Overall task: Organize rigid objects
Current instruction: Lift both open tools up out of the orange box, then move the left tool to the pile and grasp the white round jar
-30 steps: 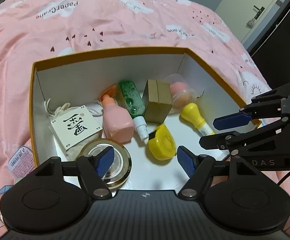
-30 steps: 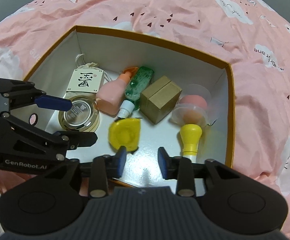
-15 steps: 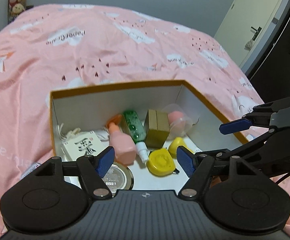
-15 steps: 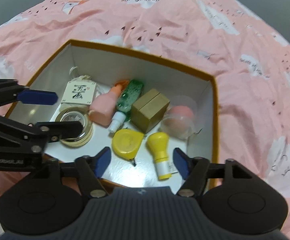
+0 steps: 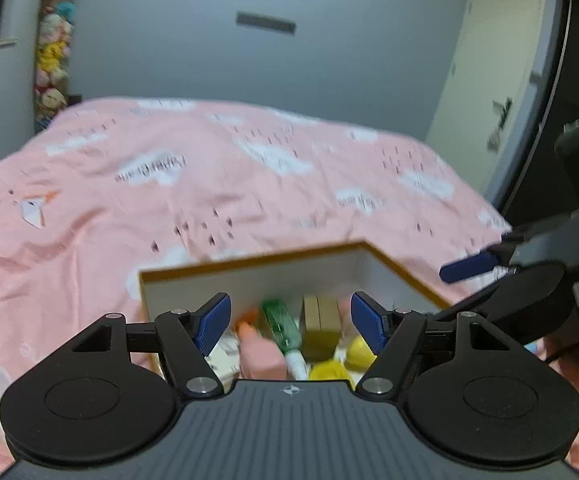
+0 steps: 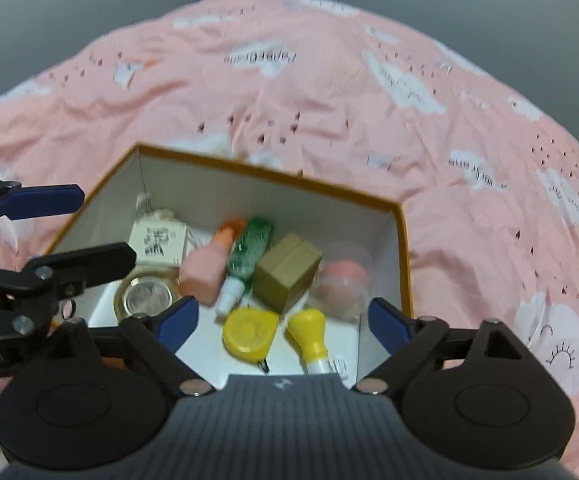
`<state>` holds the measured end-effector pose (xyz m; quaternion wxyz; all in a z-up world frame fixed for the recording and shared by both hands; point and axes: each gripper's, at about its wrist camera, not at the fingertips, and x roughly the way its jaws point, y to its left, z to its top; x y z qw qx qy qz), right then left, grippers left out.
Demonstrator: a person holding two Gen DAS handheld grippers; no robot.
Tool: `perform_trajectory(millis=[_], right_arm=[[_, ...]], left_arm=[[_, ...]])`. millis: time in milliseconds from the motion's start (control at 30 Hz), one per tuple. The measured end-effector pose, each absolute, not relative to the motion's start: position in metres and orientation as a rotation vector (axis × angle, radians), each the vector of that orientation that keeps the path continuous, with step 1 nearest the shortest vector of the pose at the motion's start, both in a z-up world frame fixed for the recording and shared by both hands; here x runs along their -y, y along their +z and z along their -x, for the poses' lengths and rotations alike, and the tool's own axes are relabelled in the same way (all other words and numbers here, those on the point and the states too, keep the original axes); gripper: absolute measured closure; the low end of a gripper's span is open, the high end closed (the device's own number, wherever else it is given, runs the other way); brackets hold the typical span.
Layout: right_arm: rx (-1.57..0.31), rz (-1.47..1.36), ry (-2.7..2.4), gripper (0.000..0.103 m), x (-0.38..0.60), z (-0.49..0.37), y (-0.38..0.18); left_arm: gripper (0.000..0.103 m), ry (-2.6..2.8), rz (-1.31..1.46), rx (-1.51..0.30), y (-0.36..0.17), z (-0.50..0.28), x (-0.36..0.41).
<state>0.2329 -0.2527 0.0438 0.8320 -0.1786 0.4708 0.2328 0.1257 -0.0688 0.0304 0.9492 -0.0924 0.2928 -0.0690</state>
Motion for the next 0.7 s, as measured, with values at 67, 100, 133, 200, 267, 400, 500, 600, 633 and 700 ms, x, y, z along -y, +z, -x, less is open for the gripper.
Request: perform_trajectory(millis=[67,100,133,200,267,400,500,600,633,700], right_arm=[[-0.954,0.377,0.494,0.012,0.250,-0.230,0.048],[-0.932,0.381,0.495,0.012,0.248,-0.229,0.050],[-0.909,0.387,0.498,0.012,0.245,-0.227,0.052],[-0.844,0.410,0.515,0.012,0.236,-0.221,0.056],[-0.797,0.449,0.544,0.012,0.223,-0.216,0.058],[-0.744,0.518,0.597,0.012,0.196,-0.210,0.058],[-0.721,0.543,0.644,0.011,0.177,-0.206,0.057],[-0.702,0.546,0.695,0.011,0.159,-0.200,0.056],[-0.699,0.546,0.715,0.011,0.153,-0.198,0.056],[-0.691,0.558,0.759,0.010,0.141,-0.193,0.056]], left_arm=[[0.022,-0.119,0.205,-0.554,0.035,-0.121,0.062],[0.022,-0.104,0.205,-0.540,0.037,-0.119,0.060],[0.022,-0.086,0.201,-0.524,0.040,-0.116,0.057],[0.019,-0.054,0.180,-0.480,0.043,-0.111,0.051],[0.019,-0.016,0.145,-0.470,0.044,-0.107,0.044],[0.019,0.017,0.172,-0.484,0.043,-0.102,0.022],[0.019,0.042,0.164,-0.484,0.038,-0.097,0.008],[0.019,0.052,0.169,-0.508,0.032,-0.091,-0.010],[0.019,0.057,0.179,-0.515,0.031,-0.088,-0.017],[0.019,0.085,0.203,-0.524,0.028,-0.083,-0.033]])
